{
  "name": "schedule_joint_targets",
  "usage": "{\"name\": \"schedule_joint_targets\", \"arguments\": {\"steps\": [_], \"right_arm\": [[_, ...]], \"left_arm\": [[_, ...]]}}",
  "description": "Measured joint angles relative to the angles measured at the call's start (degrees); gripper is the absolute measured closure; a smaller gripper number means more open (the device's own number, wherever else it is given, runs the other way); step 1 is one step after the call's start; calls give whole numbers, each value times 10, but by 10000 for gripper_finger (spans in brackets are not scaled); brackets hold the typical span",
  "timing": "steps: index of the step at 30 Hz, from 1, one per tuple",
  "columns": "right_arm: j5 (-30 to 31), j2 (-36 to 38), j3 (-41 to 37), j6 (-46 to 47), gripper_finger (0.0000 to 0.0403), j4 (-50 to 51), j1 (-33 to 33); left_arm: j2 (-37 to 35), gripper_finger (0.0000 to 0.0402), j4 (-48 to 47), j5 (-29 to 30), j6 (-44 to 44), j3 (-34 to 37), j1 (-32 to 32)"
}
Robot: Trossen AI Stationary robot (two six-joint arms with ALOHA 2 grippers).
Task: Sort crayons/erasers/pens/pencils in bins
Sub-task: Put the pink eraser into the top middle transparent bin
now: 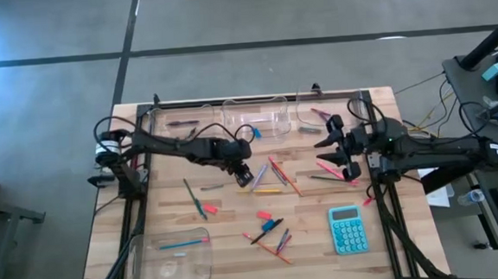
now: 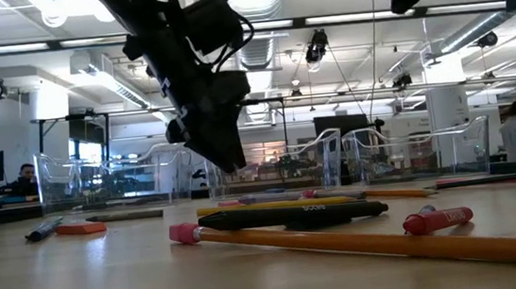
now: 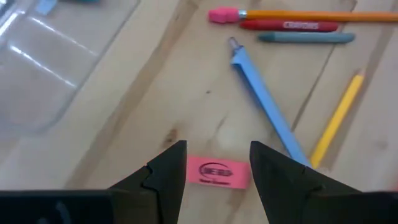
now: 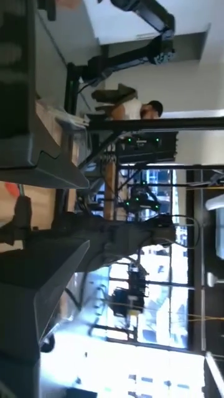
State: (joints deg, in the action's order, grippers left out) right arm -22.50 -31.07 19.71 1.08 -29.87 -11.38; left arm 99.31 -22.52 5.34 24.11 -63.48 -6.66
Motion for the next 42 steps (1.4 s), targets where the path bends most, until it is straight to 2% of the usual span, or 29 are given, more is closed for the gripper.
{"name": "schedule_joint_targets", "arguments": {"steps": [10, 19, 31, 35, 42], "right_arm": [[0, -6, 41, -45, 275, 49, 0], [0, -5, 42, -31, 275, 55, 0], [-4, -6, 45, -19, 275, 51, 0], [-5, -6, 45, -16, 275, 51, 0], [-4, -6, 45, -17, 275, 51, 0]], "left_arm": [[0, 240, -6, -21, -15, 20, -40], [0, 240, 38, -36, -7, 61, -40], [9, 240, 64, -23, 25, 80, -22], [8, 240, 108, -19, 36, 104, -22], [21, 240, 125, -33, 40, 106, -22]]}}
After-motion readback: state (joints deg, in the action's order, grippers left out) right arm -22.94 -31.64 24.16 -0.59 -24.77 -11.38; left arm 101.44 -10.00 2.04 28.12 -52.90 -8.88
